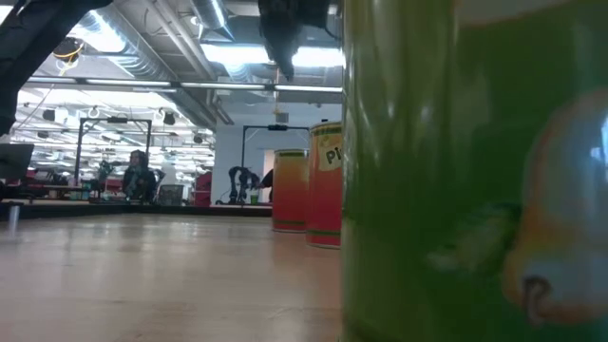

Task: Pick and place cans onto a shelf
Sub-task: Put the top canned pineapple on the shelf

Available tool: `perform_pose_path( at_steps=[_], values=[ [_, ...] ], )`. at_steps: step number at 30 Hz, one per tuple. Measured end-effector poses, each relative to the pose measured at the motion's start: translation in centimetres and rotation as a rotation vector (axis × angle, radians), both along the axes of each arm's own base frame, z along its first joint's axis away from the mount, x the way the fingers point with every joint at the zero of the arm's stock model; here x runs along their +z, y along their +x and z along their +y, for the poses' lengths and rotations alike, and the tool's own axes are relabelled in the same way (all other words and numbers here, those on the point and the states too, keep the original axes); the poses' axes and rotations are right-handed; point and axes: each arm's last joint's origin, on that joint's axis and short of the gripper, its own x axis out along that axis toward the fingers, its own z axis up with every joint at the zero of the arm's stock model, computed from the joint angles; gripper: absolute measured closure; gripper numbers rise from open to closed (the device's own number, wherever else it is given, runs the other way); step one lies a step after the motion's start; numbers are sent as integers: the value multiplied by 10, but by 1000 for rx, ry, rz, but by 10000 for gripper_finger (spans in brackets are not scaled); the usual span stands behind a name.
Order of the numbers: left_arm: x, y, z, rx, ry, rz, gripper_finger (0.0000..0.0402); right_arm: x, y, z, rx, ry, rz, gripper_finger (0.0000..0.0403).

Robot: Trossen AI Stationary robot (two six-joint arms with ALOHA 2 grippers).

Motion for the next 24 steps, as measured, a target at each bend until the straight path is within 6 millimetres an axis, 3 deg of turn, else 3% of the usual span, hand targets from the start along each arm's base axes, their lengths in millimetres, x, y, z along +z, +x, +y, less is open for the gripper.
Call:
perform_pose_path(
  at_steps=[9, 17, 24],
  values=[
    [59, -59, 19, 171, 16, -139, 401, -33, 23, 15, 236, -52, 159, 397],
    [111, -126, 15, 225, 83, -311, 401, -69, 57, 32, 366, -92, 168, 395],
    [140, -175, 2, 250, 82, -446, 401, -91, 79, 44, 410, -119, 111, 356]
  ],
)
